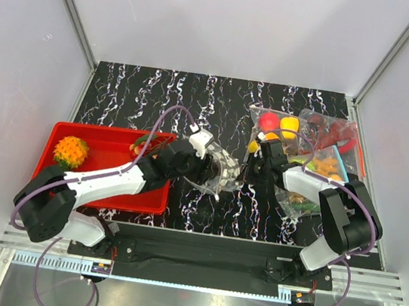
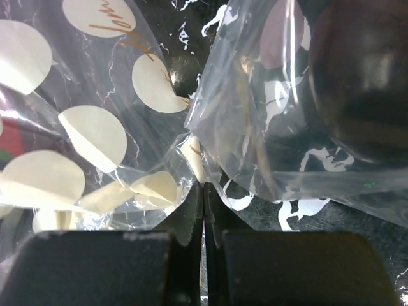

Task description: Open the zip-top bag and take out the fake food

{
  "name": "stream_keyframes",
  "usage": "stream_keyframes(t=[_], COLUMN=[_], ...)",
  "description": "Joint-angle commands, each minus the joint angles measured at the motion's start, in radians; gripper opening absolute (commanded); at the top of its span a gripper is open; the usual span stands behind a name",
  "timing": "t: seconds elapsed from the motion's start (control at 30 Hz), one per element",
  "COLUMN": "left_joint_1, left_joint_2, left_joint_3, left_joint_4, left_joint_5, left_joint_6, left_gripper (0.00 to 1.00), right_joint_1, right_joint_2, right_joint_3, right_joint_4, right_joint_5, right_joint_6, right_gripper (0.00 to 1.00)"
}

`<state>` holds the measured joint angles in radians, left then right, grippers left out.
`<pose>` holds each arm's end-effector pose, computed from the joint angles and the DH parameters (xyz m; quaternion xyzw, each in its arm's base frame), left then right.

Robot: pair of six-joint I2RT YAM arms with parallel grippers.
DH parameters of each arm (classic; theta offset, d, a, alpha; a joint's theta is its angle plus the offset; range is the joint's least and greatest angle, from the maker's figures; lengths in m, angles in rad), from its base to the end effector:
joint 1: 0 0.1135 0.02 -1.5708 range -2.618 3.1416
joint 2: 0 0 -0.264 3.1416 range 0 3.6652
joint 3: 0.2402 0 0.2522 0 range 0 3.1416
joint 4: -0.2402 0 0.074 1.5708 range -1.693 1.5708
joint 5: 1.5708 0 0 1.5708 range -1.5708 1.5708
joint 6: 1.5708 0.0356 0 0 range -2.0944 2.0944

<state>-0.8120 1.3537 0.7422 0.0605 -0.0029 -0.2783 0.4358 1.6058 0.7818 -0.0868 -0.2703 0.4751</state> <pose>0.2007 -0.2115 0.2224 0.2295 0.8421 -0.2520 0.4180 0.2735 0.1378 0.1528 -0.0252 0.9381 0.2557 0.2323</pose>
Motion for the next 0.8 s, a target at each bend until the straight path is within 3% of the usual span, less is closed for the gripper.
stream_keyframes(t=[0.0,0.17,0.4,0.6,0.77], left_joint_1=[0.004,0.005,0.011,0.048,0.122], left_joint_2=[-0.027,-0.080,-0.260,-0.367,-0.465], left_joint_3=[0.025,0.028,0.039,0.036,0.016], left_joint_4=[-0.039,-0.082,-0.163,-0.231,-0.318], left_joint_5=[-0.019,-0.003,0.124,0.286,0.307], left_joint_6=[0.042,0.060,0.053,0.015,-0.013], left_gripper=[0.34,0.34,0.32,0.30,0.31], right_joint_1=[-0.005,-0.003,-0.005,-0.003,-0.003], right_joint_2=[-0.023,-0.030,-0.020,-0.018,-0.024], right_joint_3=[0.023,0.025,0.030,0.039,0.045], right_joint_4=[-0.007,-0.022,-0.018,-0.019,-0.022], right_joint_5=[0.043,0.060,0.059,0.059,0.059], right_joint_6=[-0.012,-0.020,-0.018,-0.023,-0.024], right_gripper=[0.00,0.00,0.00,0.00,0.00])
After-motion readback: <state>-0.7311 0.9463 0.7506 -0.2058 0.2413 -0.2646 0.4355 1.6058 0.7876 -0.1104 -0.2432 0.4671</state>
